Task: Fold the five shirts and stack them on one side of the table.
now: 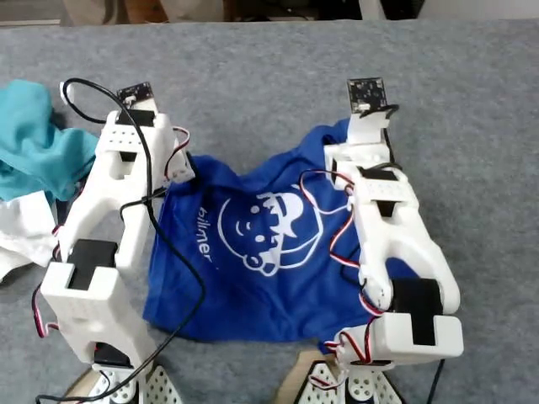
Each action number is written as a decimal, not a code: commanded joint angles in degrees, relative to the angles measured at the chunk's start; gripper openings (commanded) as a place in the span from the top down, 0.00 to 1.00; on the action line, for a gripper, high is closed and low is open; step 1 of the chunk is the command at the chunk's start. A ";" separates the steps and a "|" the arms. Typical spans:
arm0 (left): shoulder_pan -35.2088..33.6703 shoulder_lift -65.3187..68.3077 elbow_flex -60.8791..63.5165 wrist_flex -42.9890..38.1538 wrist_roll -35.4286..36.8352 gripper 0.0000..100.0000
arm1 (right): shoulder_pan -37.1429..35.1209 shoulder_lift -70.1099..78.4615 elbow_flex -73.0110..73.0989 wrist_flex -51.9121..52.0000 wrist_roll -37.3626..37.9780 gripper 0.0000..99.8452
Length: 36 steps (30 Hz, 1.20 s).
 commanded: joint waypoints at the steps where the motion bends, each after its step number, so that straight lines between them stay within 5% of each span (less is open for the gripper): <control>1: 0.44 -2.86 0.44 -2.20 1.23 0.78 | 0.66 -0.13 -2.59 -0.79 -0.70 1.00; 11: 0.79 -2.86 1.58 -7.56 2.02 0.78 | 0.66 -0.04 -2.59 -0.79 -0.70 1.00; 20: 0.79 -2.77 1.67 -8.97 4.66 0.93 | 0.66 -0.04 -2.59 -0.79 -0.70 1.00; 36: 0.35 5.41 1.76 -15.03 10.90 0.83 | 0.66 -0.04 -2.51 -0.79 -0.70 1.00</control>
